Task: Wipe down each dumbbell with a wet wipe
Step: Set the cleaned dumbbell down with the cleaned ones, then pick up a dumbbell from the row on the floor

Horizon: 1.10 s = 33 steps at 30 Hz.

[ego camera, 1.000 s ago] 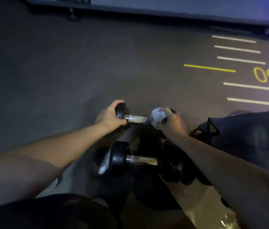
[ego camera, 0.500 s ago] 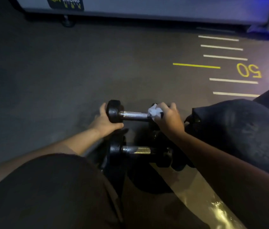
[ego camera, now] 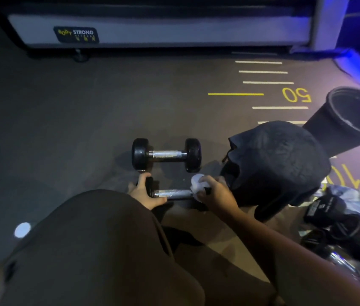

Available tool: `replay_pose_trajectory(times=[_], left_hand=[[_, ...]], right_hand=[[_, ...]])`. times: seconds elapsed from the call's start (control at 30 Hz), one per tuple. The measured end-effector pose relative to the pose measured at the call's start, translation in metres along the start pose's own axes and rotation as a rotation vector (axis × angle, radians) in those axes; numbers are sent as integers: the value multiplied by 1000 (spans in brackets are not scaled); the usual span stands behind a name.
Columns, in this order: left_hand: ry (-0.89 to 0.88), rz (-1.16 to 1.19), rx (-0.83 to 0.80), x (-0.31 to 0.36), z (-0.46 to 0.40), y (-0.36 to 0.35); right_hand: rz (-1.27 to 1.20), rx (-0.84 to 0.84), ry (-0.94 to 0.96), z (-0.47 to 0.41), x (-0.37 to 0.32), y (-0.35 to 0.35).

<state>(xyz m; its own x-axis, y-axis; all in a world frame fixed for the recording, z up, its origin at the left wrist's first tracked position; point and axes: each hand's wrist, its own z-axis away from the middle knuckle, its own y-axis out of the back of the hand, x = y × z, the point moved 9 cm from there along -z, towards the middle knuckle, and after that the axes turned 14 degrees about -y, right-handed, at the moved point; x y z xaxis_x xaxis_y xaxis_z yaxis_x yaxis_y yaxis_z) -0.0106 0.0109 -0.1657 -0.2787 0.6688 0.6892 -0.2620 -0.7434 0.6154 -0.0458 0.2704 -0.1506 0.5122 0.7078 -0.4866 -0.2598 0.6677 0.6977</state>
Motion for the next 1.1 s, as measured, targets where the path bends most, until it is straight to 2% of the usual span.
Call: replay_pose_trajectory(times=[0.03,0.07,0.2,0.37,0.43,0.53,0.7,0.9,0.97,1.1], left_hand=[[-5,-16,-24,-1,-2,-3],[-11,-30,-47,-3,-4,-5],[-8,-92,-122,-15,-18,-11],[-26,-86,-101,-27,-37,-8],[-35,-94,-88,-28,-45,-5],[-34,-98,-50,-28,-53,-1],[-63,-74,-32,-30,-42,-5],[-125,-96,-19,-15,-17,9],[-149,-114,-12,-1,-11,24],[-206,-152,68,48,3,73]], right_hand=[[78,-43,13,1,-2,-7],[224,0,134,-1,-5,-15],[235,-56,196,-9,-4,-33],[323,-108,115,-33,0,-54],[381,-42,52,-40,-3,-51],[315,-84,-2,-46,-3,-54],[375,-63,-195,-42,-1,-59],[167,19,-10,13,3,-30],[160,1,74,26,-8,-21],[125,98,192,49,-48,27]])
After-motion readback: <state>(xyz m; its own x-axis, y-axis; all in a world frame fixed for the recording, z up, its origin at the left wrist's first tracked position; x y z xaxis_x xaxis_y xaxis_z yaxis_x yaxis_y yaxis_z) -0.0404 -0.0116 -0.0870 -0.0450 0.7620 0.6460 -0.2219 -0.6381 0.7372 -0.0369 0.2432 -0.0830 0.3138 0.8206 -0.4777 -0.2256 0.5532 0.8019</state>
